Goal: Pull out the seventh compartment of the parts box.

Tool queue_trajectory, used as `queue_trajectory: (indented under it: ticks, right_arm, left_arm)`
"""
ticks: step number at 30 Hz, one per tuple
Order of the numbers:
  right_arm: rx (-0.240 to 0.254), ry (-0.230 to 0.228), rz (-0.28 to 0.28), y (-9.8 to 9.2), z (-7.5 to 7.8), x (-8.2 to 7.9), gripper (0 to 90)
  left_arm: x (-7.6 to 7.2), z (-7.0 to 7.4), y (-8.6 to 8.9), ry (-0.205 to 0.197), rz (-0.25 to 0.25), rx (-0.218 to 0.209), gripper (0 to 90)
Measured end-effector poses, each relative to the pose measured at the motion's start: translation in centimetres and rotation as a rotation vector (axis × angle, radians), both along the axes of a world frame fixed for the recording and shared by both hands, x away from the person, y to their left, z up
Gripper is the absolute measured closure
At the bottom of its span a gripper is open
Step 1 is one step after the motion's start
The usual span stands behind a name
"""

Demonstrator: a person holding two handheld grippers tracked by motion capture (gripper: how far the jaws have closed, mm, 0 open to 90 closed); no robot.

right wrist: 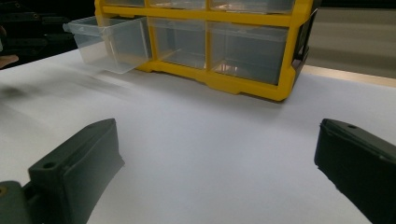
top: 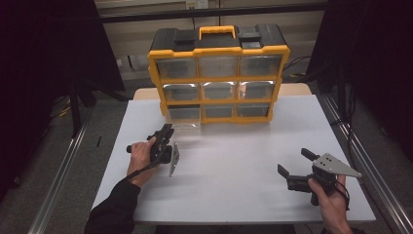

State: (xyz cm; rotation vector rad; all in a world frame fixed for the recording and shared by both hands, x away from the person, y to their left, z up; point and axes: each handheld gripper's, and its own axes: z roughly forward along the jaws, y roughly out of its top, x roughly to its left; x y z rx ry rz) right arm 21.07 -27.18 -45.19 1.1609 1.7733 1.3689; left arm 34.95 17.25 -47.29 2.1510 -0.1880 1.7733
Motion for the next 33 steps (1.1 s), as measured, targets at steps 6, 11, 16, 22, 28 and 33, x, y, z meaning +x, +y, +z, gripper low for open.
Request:
queue_trajectory:
  ticks: [6, 11, 16, 22, 28, 33]
  right_arm:
    - [-0.001, 0.0, 0.001, 0.0, 0.0, 0.0, 0.0]
    - [-0.002, 0.005, 0.006, 0.0, 0.0, 0.0, 0.0]
    - [-0.003, 0.006, 0.005, 0.0, 0.0, 0.0, 0.0]
    - [-0.002, 0.011, 0.008, -0.1, -0.1, 0.1, 0.0]
    - [-0.004, 0.015, 0.011, 0.0, -0.2, 0.2, 0.0]
    - [0.001, 0.016, 0.003, 0.0, -0.2, 0.3, 0.0]
  left_arm:
    - [0.3, -0.4, -0.1, 0.046, 0.011, -0.038, 57.9]
    - [0.6, -0.8, -0.3, 0.06, 0.043, -0.078, 40.2]
    - [0.8, -1.0, -0.6, 0.106, 0.054, -0.178, 25.8]
    - [1.2, -1.0, -0.5, 0.174, 0.115, -0.269, 12.2]
    - [1.6, 0.0, -0.3, 0.273, 0.117, -0.393, 9.2]
    - [1.6, 0.6, -0.4, 0.337, 0.121, -0.519, 7.1]
